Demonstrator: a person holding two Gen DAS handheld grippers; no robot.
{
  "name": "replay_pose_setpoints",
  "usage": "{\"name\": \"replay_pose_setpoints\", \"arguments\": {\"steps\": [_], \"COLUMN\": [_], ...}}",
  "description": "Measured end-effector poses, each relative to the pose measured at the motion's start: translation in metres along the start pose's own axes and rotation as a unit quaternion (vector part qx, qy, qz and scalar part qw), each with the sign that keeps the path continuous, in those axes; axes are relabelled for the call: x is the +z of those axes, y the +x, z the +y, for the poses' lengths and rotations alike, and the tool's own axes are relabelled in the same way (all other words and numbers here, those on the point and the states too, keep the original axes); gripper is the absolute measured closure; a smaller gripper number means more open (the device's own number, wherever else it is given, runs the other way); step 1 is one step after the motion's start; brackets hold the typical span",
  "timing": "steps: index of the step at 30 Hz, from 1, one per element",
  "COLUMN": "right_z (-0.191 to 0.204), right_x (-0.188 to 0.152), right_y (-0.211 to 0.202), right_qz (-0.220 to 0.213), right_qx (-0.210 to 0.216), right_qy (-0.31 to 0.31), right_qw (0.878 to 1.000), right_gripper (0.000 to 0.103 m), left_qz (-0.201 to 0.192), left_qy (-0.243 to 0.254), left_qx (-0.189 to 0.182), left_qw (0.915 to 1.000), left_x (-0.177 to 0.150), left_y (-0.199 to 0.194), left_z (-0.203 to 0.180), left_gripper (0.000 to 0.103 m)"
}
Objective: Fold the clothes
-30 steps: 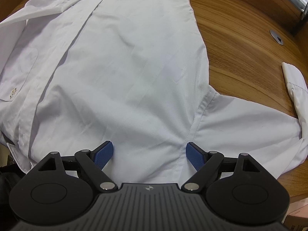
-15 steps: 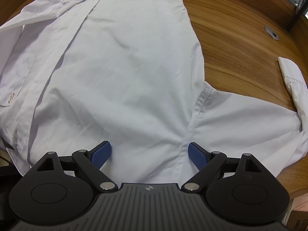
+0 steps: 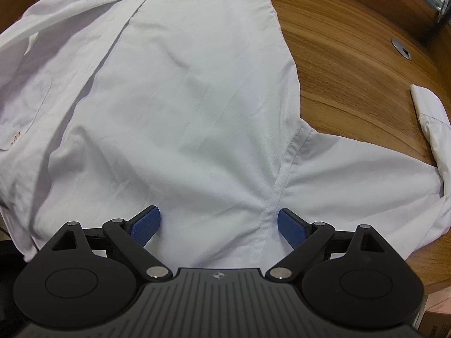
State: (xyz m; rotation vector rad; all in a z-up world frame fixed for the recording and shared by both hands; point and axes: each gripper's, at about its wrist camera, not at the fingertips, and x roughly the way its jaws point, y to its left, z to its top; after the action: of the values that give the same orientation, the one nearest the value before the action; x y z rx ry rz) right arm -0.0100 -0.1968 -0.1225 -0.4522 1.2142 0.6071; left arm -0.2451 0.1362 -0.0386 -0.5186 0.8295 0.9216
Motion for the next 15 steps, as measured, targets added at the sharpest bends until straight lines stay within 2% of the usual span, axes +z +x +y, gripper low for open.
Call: {"name": "replay_pose_setpoints", "arguments": {"steps": [4, 7, 11, 15], "right_z": [-0.001, -0.001, -0.003, -0.005], "right_x": [0.000, 0.001, 0.003, 0.005], "right_y": [0.000, 0.002, 0.004, 0.006], "right_qz": [0.003, 0.009, 0.016, 0.021], "right_qx": [0.001, -0.002, -0.005, -0.006], "right_qy": [-0.009, -0.012, -0.015, -0.015], "right_qw": [1.000, 1.000, 1.000, 1.000], "right_gripper": [0.010, 0.006, 0.003, 0.002], "left_qz": [-0.001, 0.007, 0.021, 0.046], "left_qy": [-0.022, -0.044, -0.056, -0.057], "left_qx": [0.042, 0.073, 0.097, 0.108], "left_qw": [0.9989, 0.9964, 0.9934, 0.9915], "left_x": [0.004, 0.003, -0.004, -0.017], "left_y": [-0.006, -0.008, -0.003, 0.014], "left_z": [0.041, 0.069, 0.092, 0.108], "left_gripper": [0.099, 0.099, 0.099, 0.089]}}
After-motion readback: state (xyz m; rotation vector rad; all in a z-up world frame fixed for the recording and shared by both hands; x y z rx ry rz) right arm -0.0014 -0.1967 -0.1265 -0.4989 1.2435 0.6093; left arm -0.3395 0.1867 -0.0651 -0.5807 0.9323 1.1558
